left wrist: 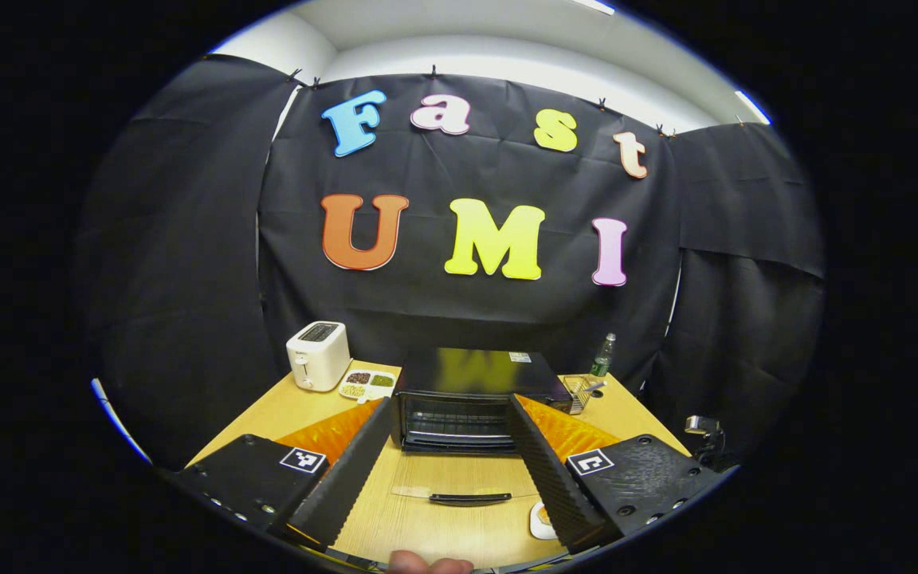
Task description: Open the electric oven with the left hand, put the food in, and close the electric oven.
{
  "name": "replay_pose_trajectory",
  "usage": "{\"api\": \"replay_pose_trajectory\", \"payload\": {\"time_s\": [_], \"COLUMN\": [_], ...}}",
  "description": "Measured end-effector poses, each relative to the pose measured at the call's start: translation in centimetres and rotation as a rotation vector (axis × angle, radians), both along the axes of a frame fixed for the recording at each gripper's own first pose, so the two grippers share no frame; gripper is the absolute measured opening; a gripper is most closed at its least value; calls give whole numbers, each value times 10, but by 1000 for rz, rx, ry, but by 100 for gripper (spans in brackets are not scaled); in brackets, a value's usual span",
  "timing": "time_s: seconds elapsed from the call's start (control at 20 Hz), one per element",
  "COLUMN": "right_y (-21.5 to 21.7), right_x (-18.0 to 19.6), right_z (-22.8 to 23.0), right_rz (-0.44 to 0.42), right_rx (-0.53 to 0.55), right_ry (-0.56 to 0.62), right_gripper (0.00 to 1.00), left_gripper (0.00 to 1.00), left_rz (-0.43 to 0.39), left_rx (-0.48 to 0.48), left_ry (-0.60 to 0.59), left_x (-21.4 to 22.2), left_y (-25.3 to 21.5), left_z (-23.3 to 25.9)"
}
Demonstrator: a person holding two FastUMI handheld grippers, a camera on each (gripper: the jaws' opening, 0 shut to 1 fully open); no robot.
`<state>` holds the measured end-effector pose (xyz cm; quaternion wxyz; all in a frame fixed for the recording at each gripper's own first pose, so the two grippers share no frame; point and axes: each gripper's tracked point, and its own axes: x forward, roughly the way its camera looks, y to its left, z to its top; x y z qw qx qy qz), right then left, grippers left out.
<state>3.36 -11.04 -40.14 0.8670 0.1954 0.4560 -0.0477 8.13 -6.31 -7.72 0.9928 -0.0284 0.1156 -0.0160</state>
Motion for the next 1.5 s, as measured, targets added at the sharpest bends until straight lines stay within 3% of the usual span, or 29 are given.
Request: {"api": "replay_pose_trajectory", "payload": {"time_s": [0.3,0.5,0.6,0.8,1.05,1.2,1.5], "right_y": [3,3,4,5,8,9,30], "right_x": [5,1,1,2,5,8,19], "right_z": [-37,-53,-56,-58,-55,-41,18], "right_rz": [-30,-47,-41,-26,-18,-64,-196], "right_rx": [71,113,146,206,264,304,397], "right_ry": [113,180,200,225,224,194,68], "right_gripper": [82,70,72,49,18,7,5], "left_gripper": [94,94,95,95,95,95,94], "left_rz": [20,21,32,60,56,28,-54], "left_rx": [24,23,19,-4,-17,-5,-26], "left_ry": [27,23,19,25,36,29,15], "left_x": [4,12,17,27,29,32,37], "left_y": [2,-3,-3,-8,-20,-18,3], "left_z": [-8,-5,-5,-8,-14,-13,-7]}}
